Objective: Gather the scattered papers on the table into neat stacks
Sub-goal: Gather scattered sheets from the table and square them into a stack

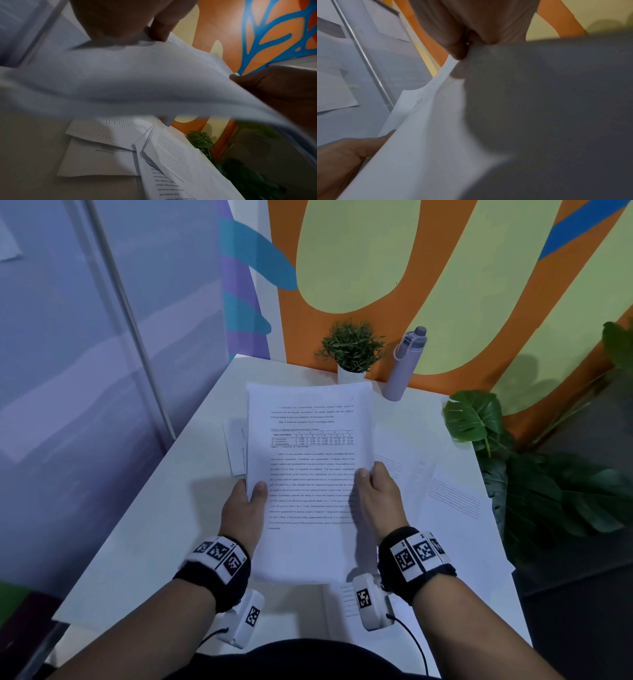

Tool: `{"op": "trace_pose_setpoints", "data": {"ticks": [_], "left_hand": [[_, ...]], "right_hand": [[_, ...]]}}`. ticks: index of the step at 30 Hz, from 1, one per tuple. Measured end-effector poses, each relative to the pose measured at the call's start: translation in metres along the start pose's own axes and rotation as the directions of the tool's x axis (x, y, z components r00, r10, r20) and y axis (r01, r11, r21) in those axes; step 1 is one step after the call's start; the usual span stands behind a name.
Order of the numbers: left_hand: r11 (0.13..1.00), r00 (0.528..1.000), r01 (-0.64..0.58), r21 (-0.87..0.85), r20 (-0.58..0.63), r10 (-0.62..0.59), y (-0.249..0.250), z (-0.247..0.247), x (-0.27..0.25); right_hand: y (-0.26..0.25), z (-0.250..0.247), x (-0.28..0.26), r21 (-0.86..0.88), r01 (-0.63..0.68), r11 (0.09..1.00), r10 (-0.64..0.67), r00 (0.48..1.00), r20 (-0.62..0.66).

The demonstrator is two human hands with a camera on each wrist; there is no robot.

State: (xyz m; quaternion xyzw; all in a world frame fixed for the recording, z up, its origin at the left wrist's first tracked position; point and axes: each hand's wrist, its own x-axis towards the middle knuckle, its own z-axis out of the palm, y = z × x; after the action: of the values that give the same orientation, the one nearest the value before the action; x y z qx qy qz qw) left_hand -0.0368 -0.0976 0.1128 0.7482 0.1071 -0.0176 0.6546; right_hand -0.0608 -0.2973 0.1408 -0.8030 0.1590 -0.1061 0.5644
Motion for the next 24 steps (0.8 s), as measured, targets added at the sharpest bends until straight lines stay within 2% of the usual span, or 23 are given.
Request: {"op": "trace_pose_setpoints", "data": {"ticks": [3, 6, 9, 13, 16, 18, 20, 22, 24], "left_hand": [[0.998, 0.999, 0.036, 0.042, -0.009, -0.035, -0.001, 0.000, 0.002], [0.995, 0.995, 0.068, 0.078, 0.066, -0.073, -0.002, -0.001, 0.001], [0.984, 0.987, 0.030, 0.176, 0.153, -0.058, -0.001, -0.004, 0.000], [0.964, 0.974, 0.024, 0.266, 0.210, -0.082, -0.001, -0.007, -0.003], [0.939, 0.990, -0.005, 0.345, 0.133, -0.043, -0.005, -0.013, -0.002], [0.927, 0.999, 0.017, 0.375, 0.038, -0.034, -0.009, -0.022, 0.001], [0.913, 0.998, 0.067, 0.403, -0.039, -0.056, -0.016, -0.035, 0.004], [0.900, 0.993, 0.112, 0.422, -0.092, -0.080, -0.024, -0.049, 0.006], [0.896, 0.988, 0.138, 0.422, -0.120, -0.095, -0.031, -0.059, 0.006]], "right_hand": [[0.002, 0.000, 0.000, -0.008, -0.043, 0.999, 0.044, 0.999, 0.028], [0.005, -0.002, 0.004, -0.053, -0.089, 0.995, 0.088, 0.996, -0.028], [0.011, -0.003, 0.006, -0.057, -0.111, 0.992, 0.108, 0.992, -0.059], [0.022, -0.004, 0.009, -0.040, -0.120, 0.992, 0.117, 0.990, -0.076], [0.041, -0.005, 0.011, -0.007, -0.177, 0.984, 0.177, 0.984, 0.018], [0.065, -0.011, 0.014, -0.169, -0.233, 0.958, 0.249, 0.965, 0.080], [0.102, -0.024, 0.017, -0.459, -0.262, 0.849, 0.339, 0.936, 0.093], [0.155, -0.040, 0.024, -0.686, -0.322, 0.653, 0.465, 0.885, 0.027], [0.204, -0.053, 0.035, -0.834, -0.316, 0.452, 0.539, 0.842, -0.027]]}}
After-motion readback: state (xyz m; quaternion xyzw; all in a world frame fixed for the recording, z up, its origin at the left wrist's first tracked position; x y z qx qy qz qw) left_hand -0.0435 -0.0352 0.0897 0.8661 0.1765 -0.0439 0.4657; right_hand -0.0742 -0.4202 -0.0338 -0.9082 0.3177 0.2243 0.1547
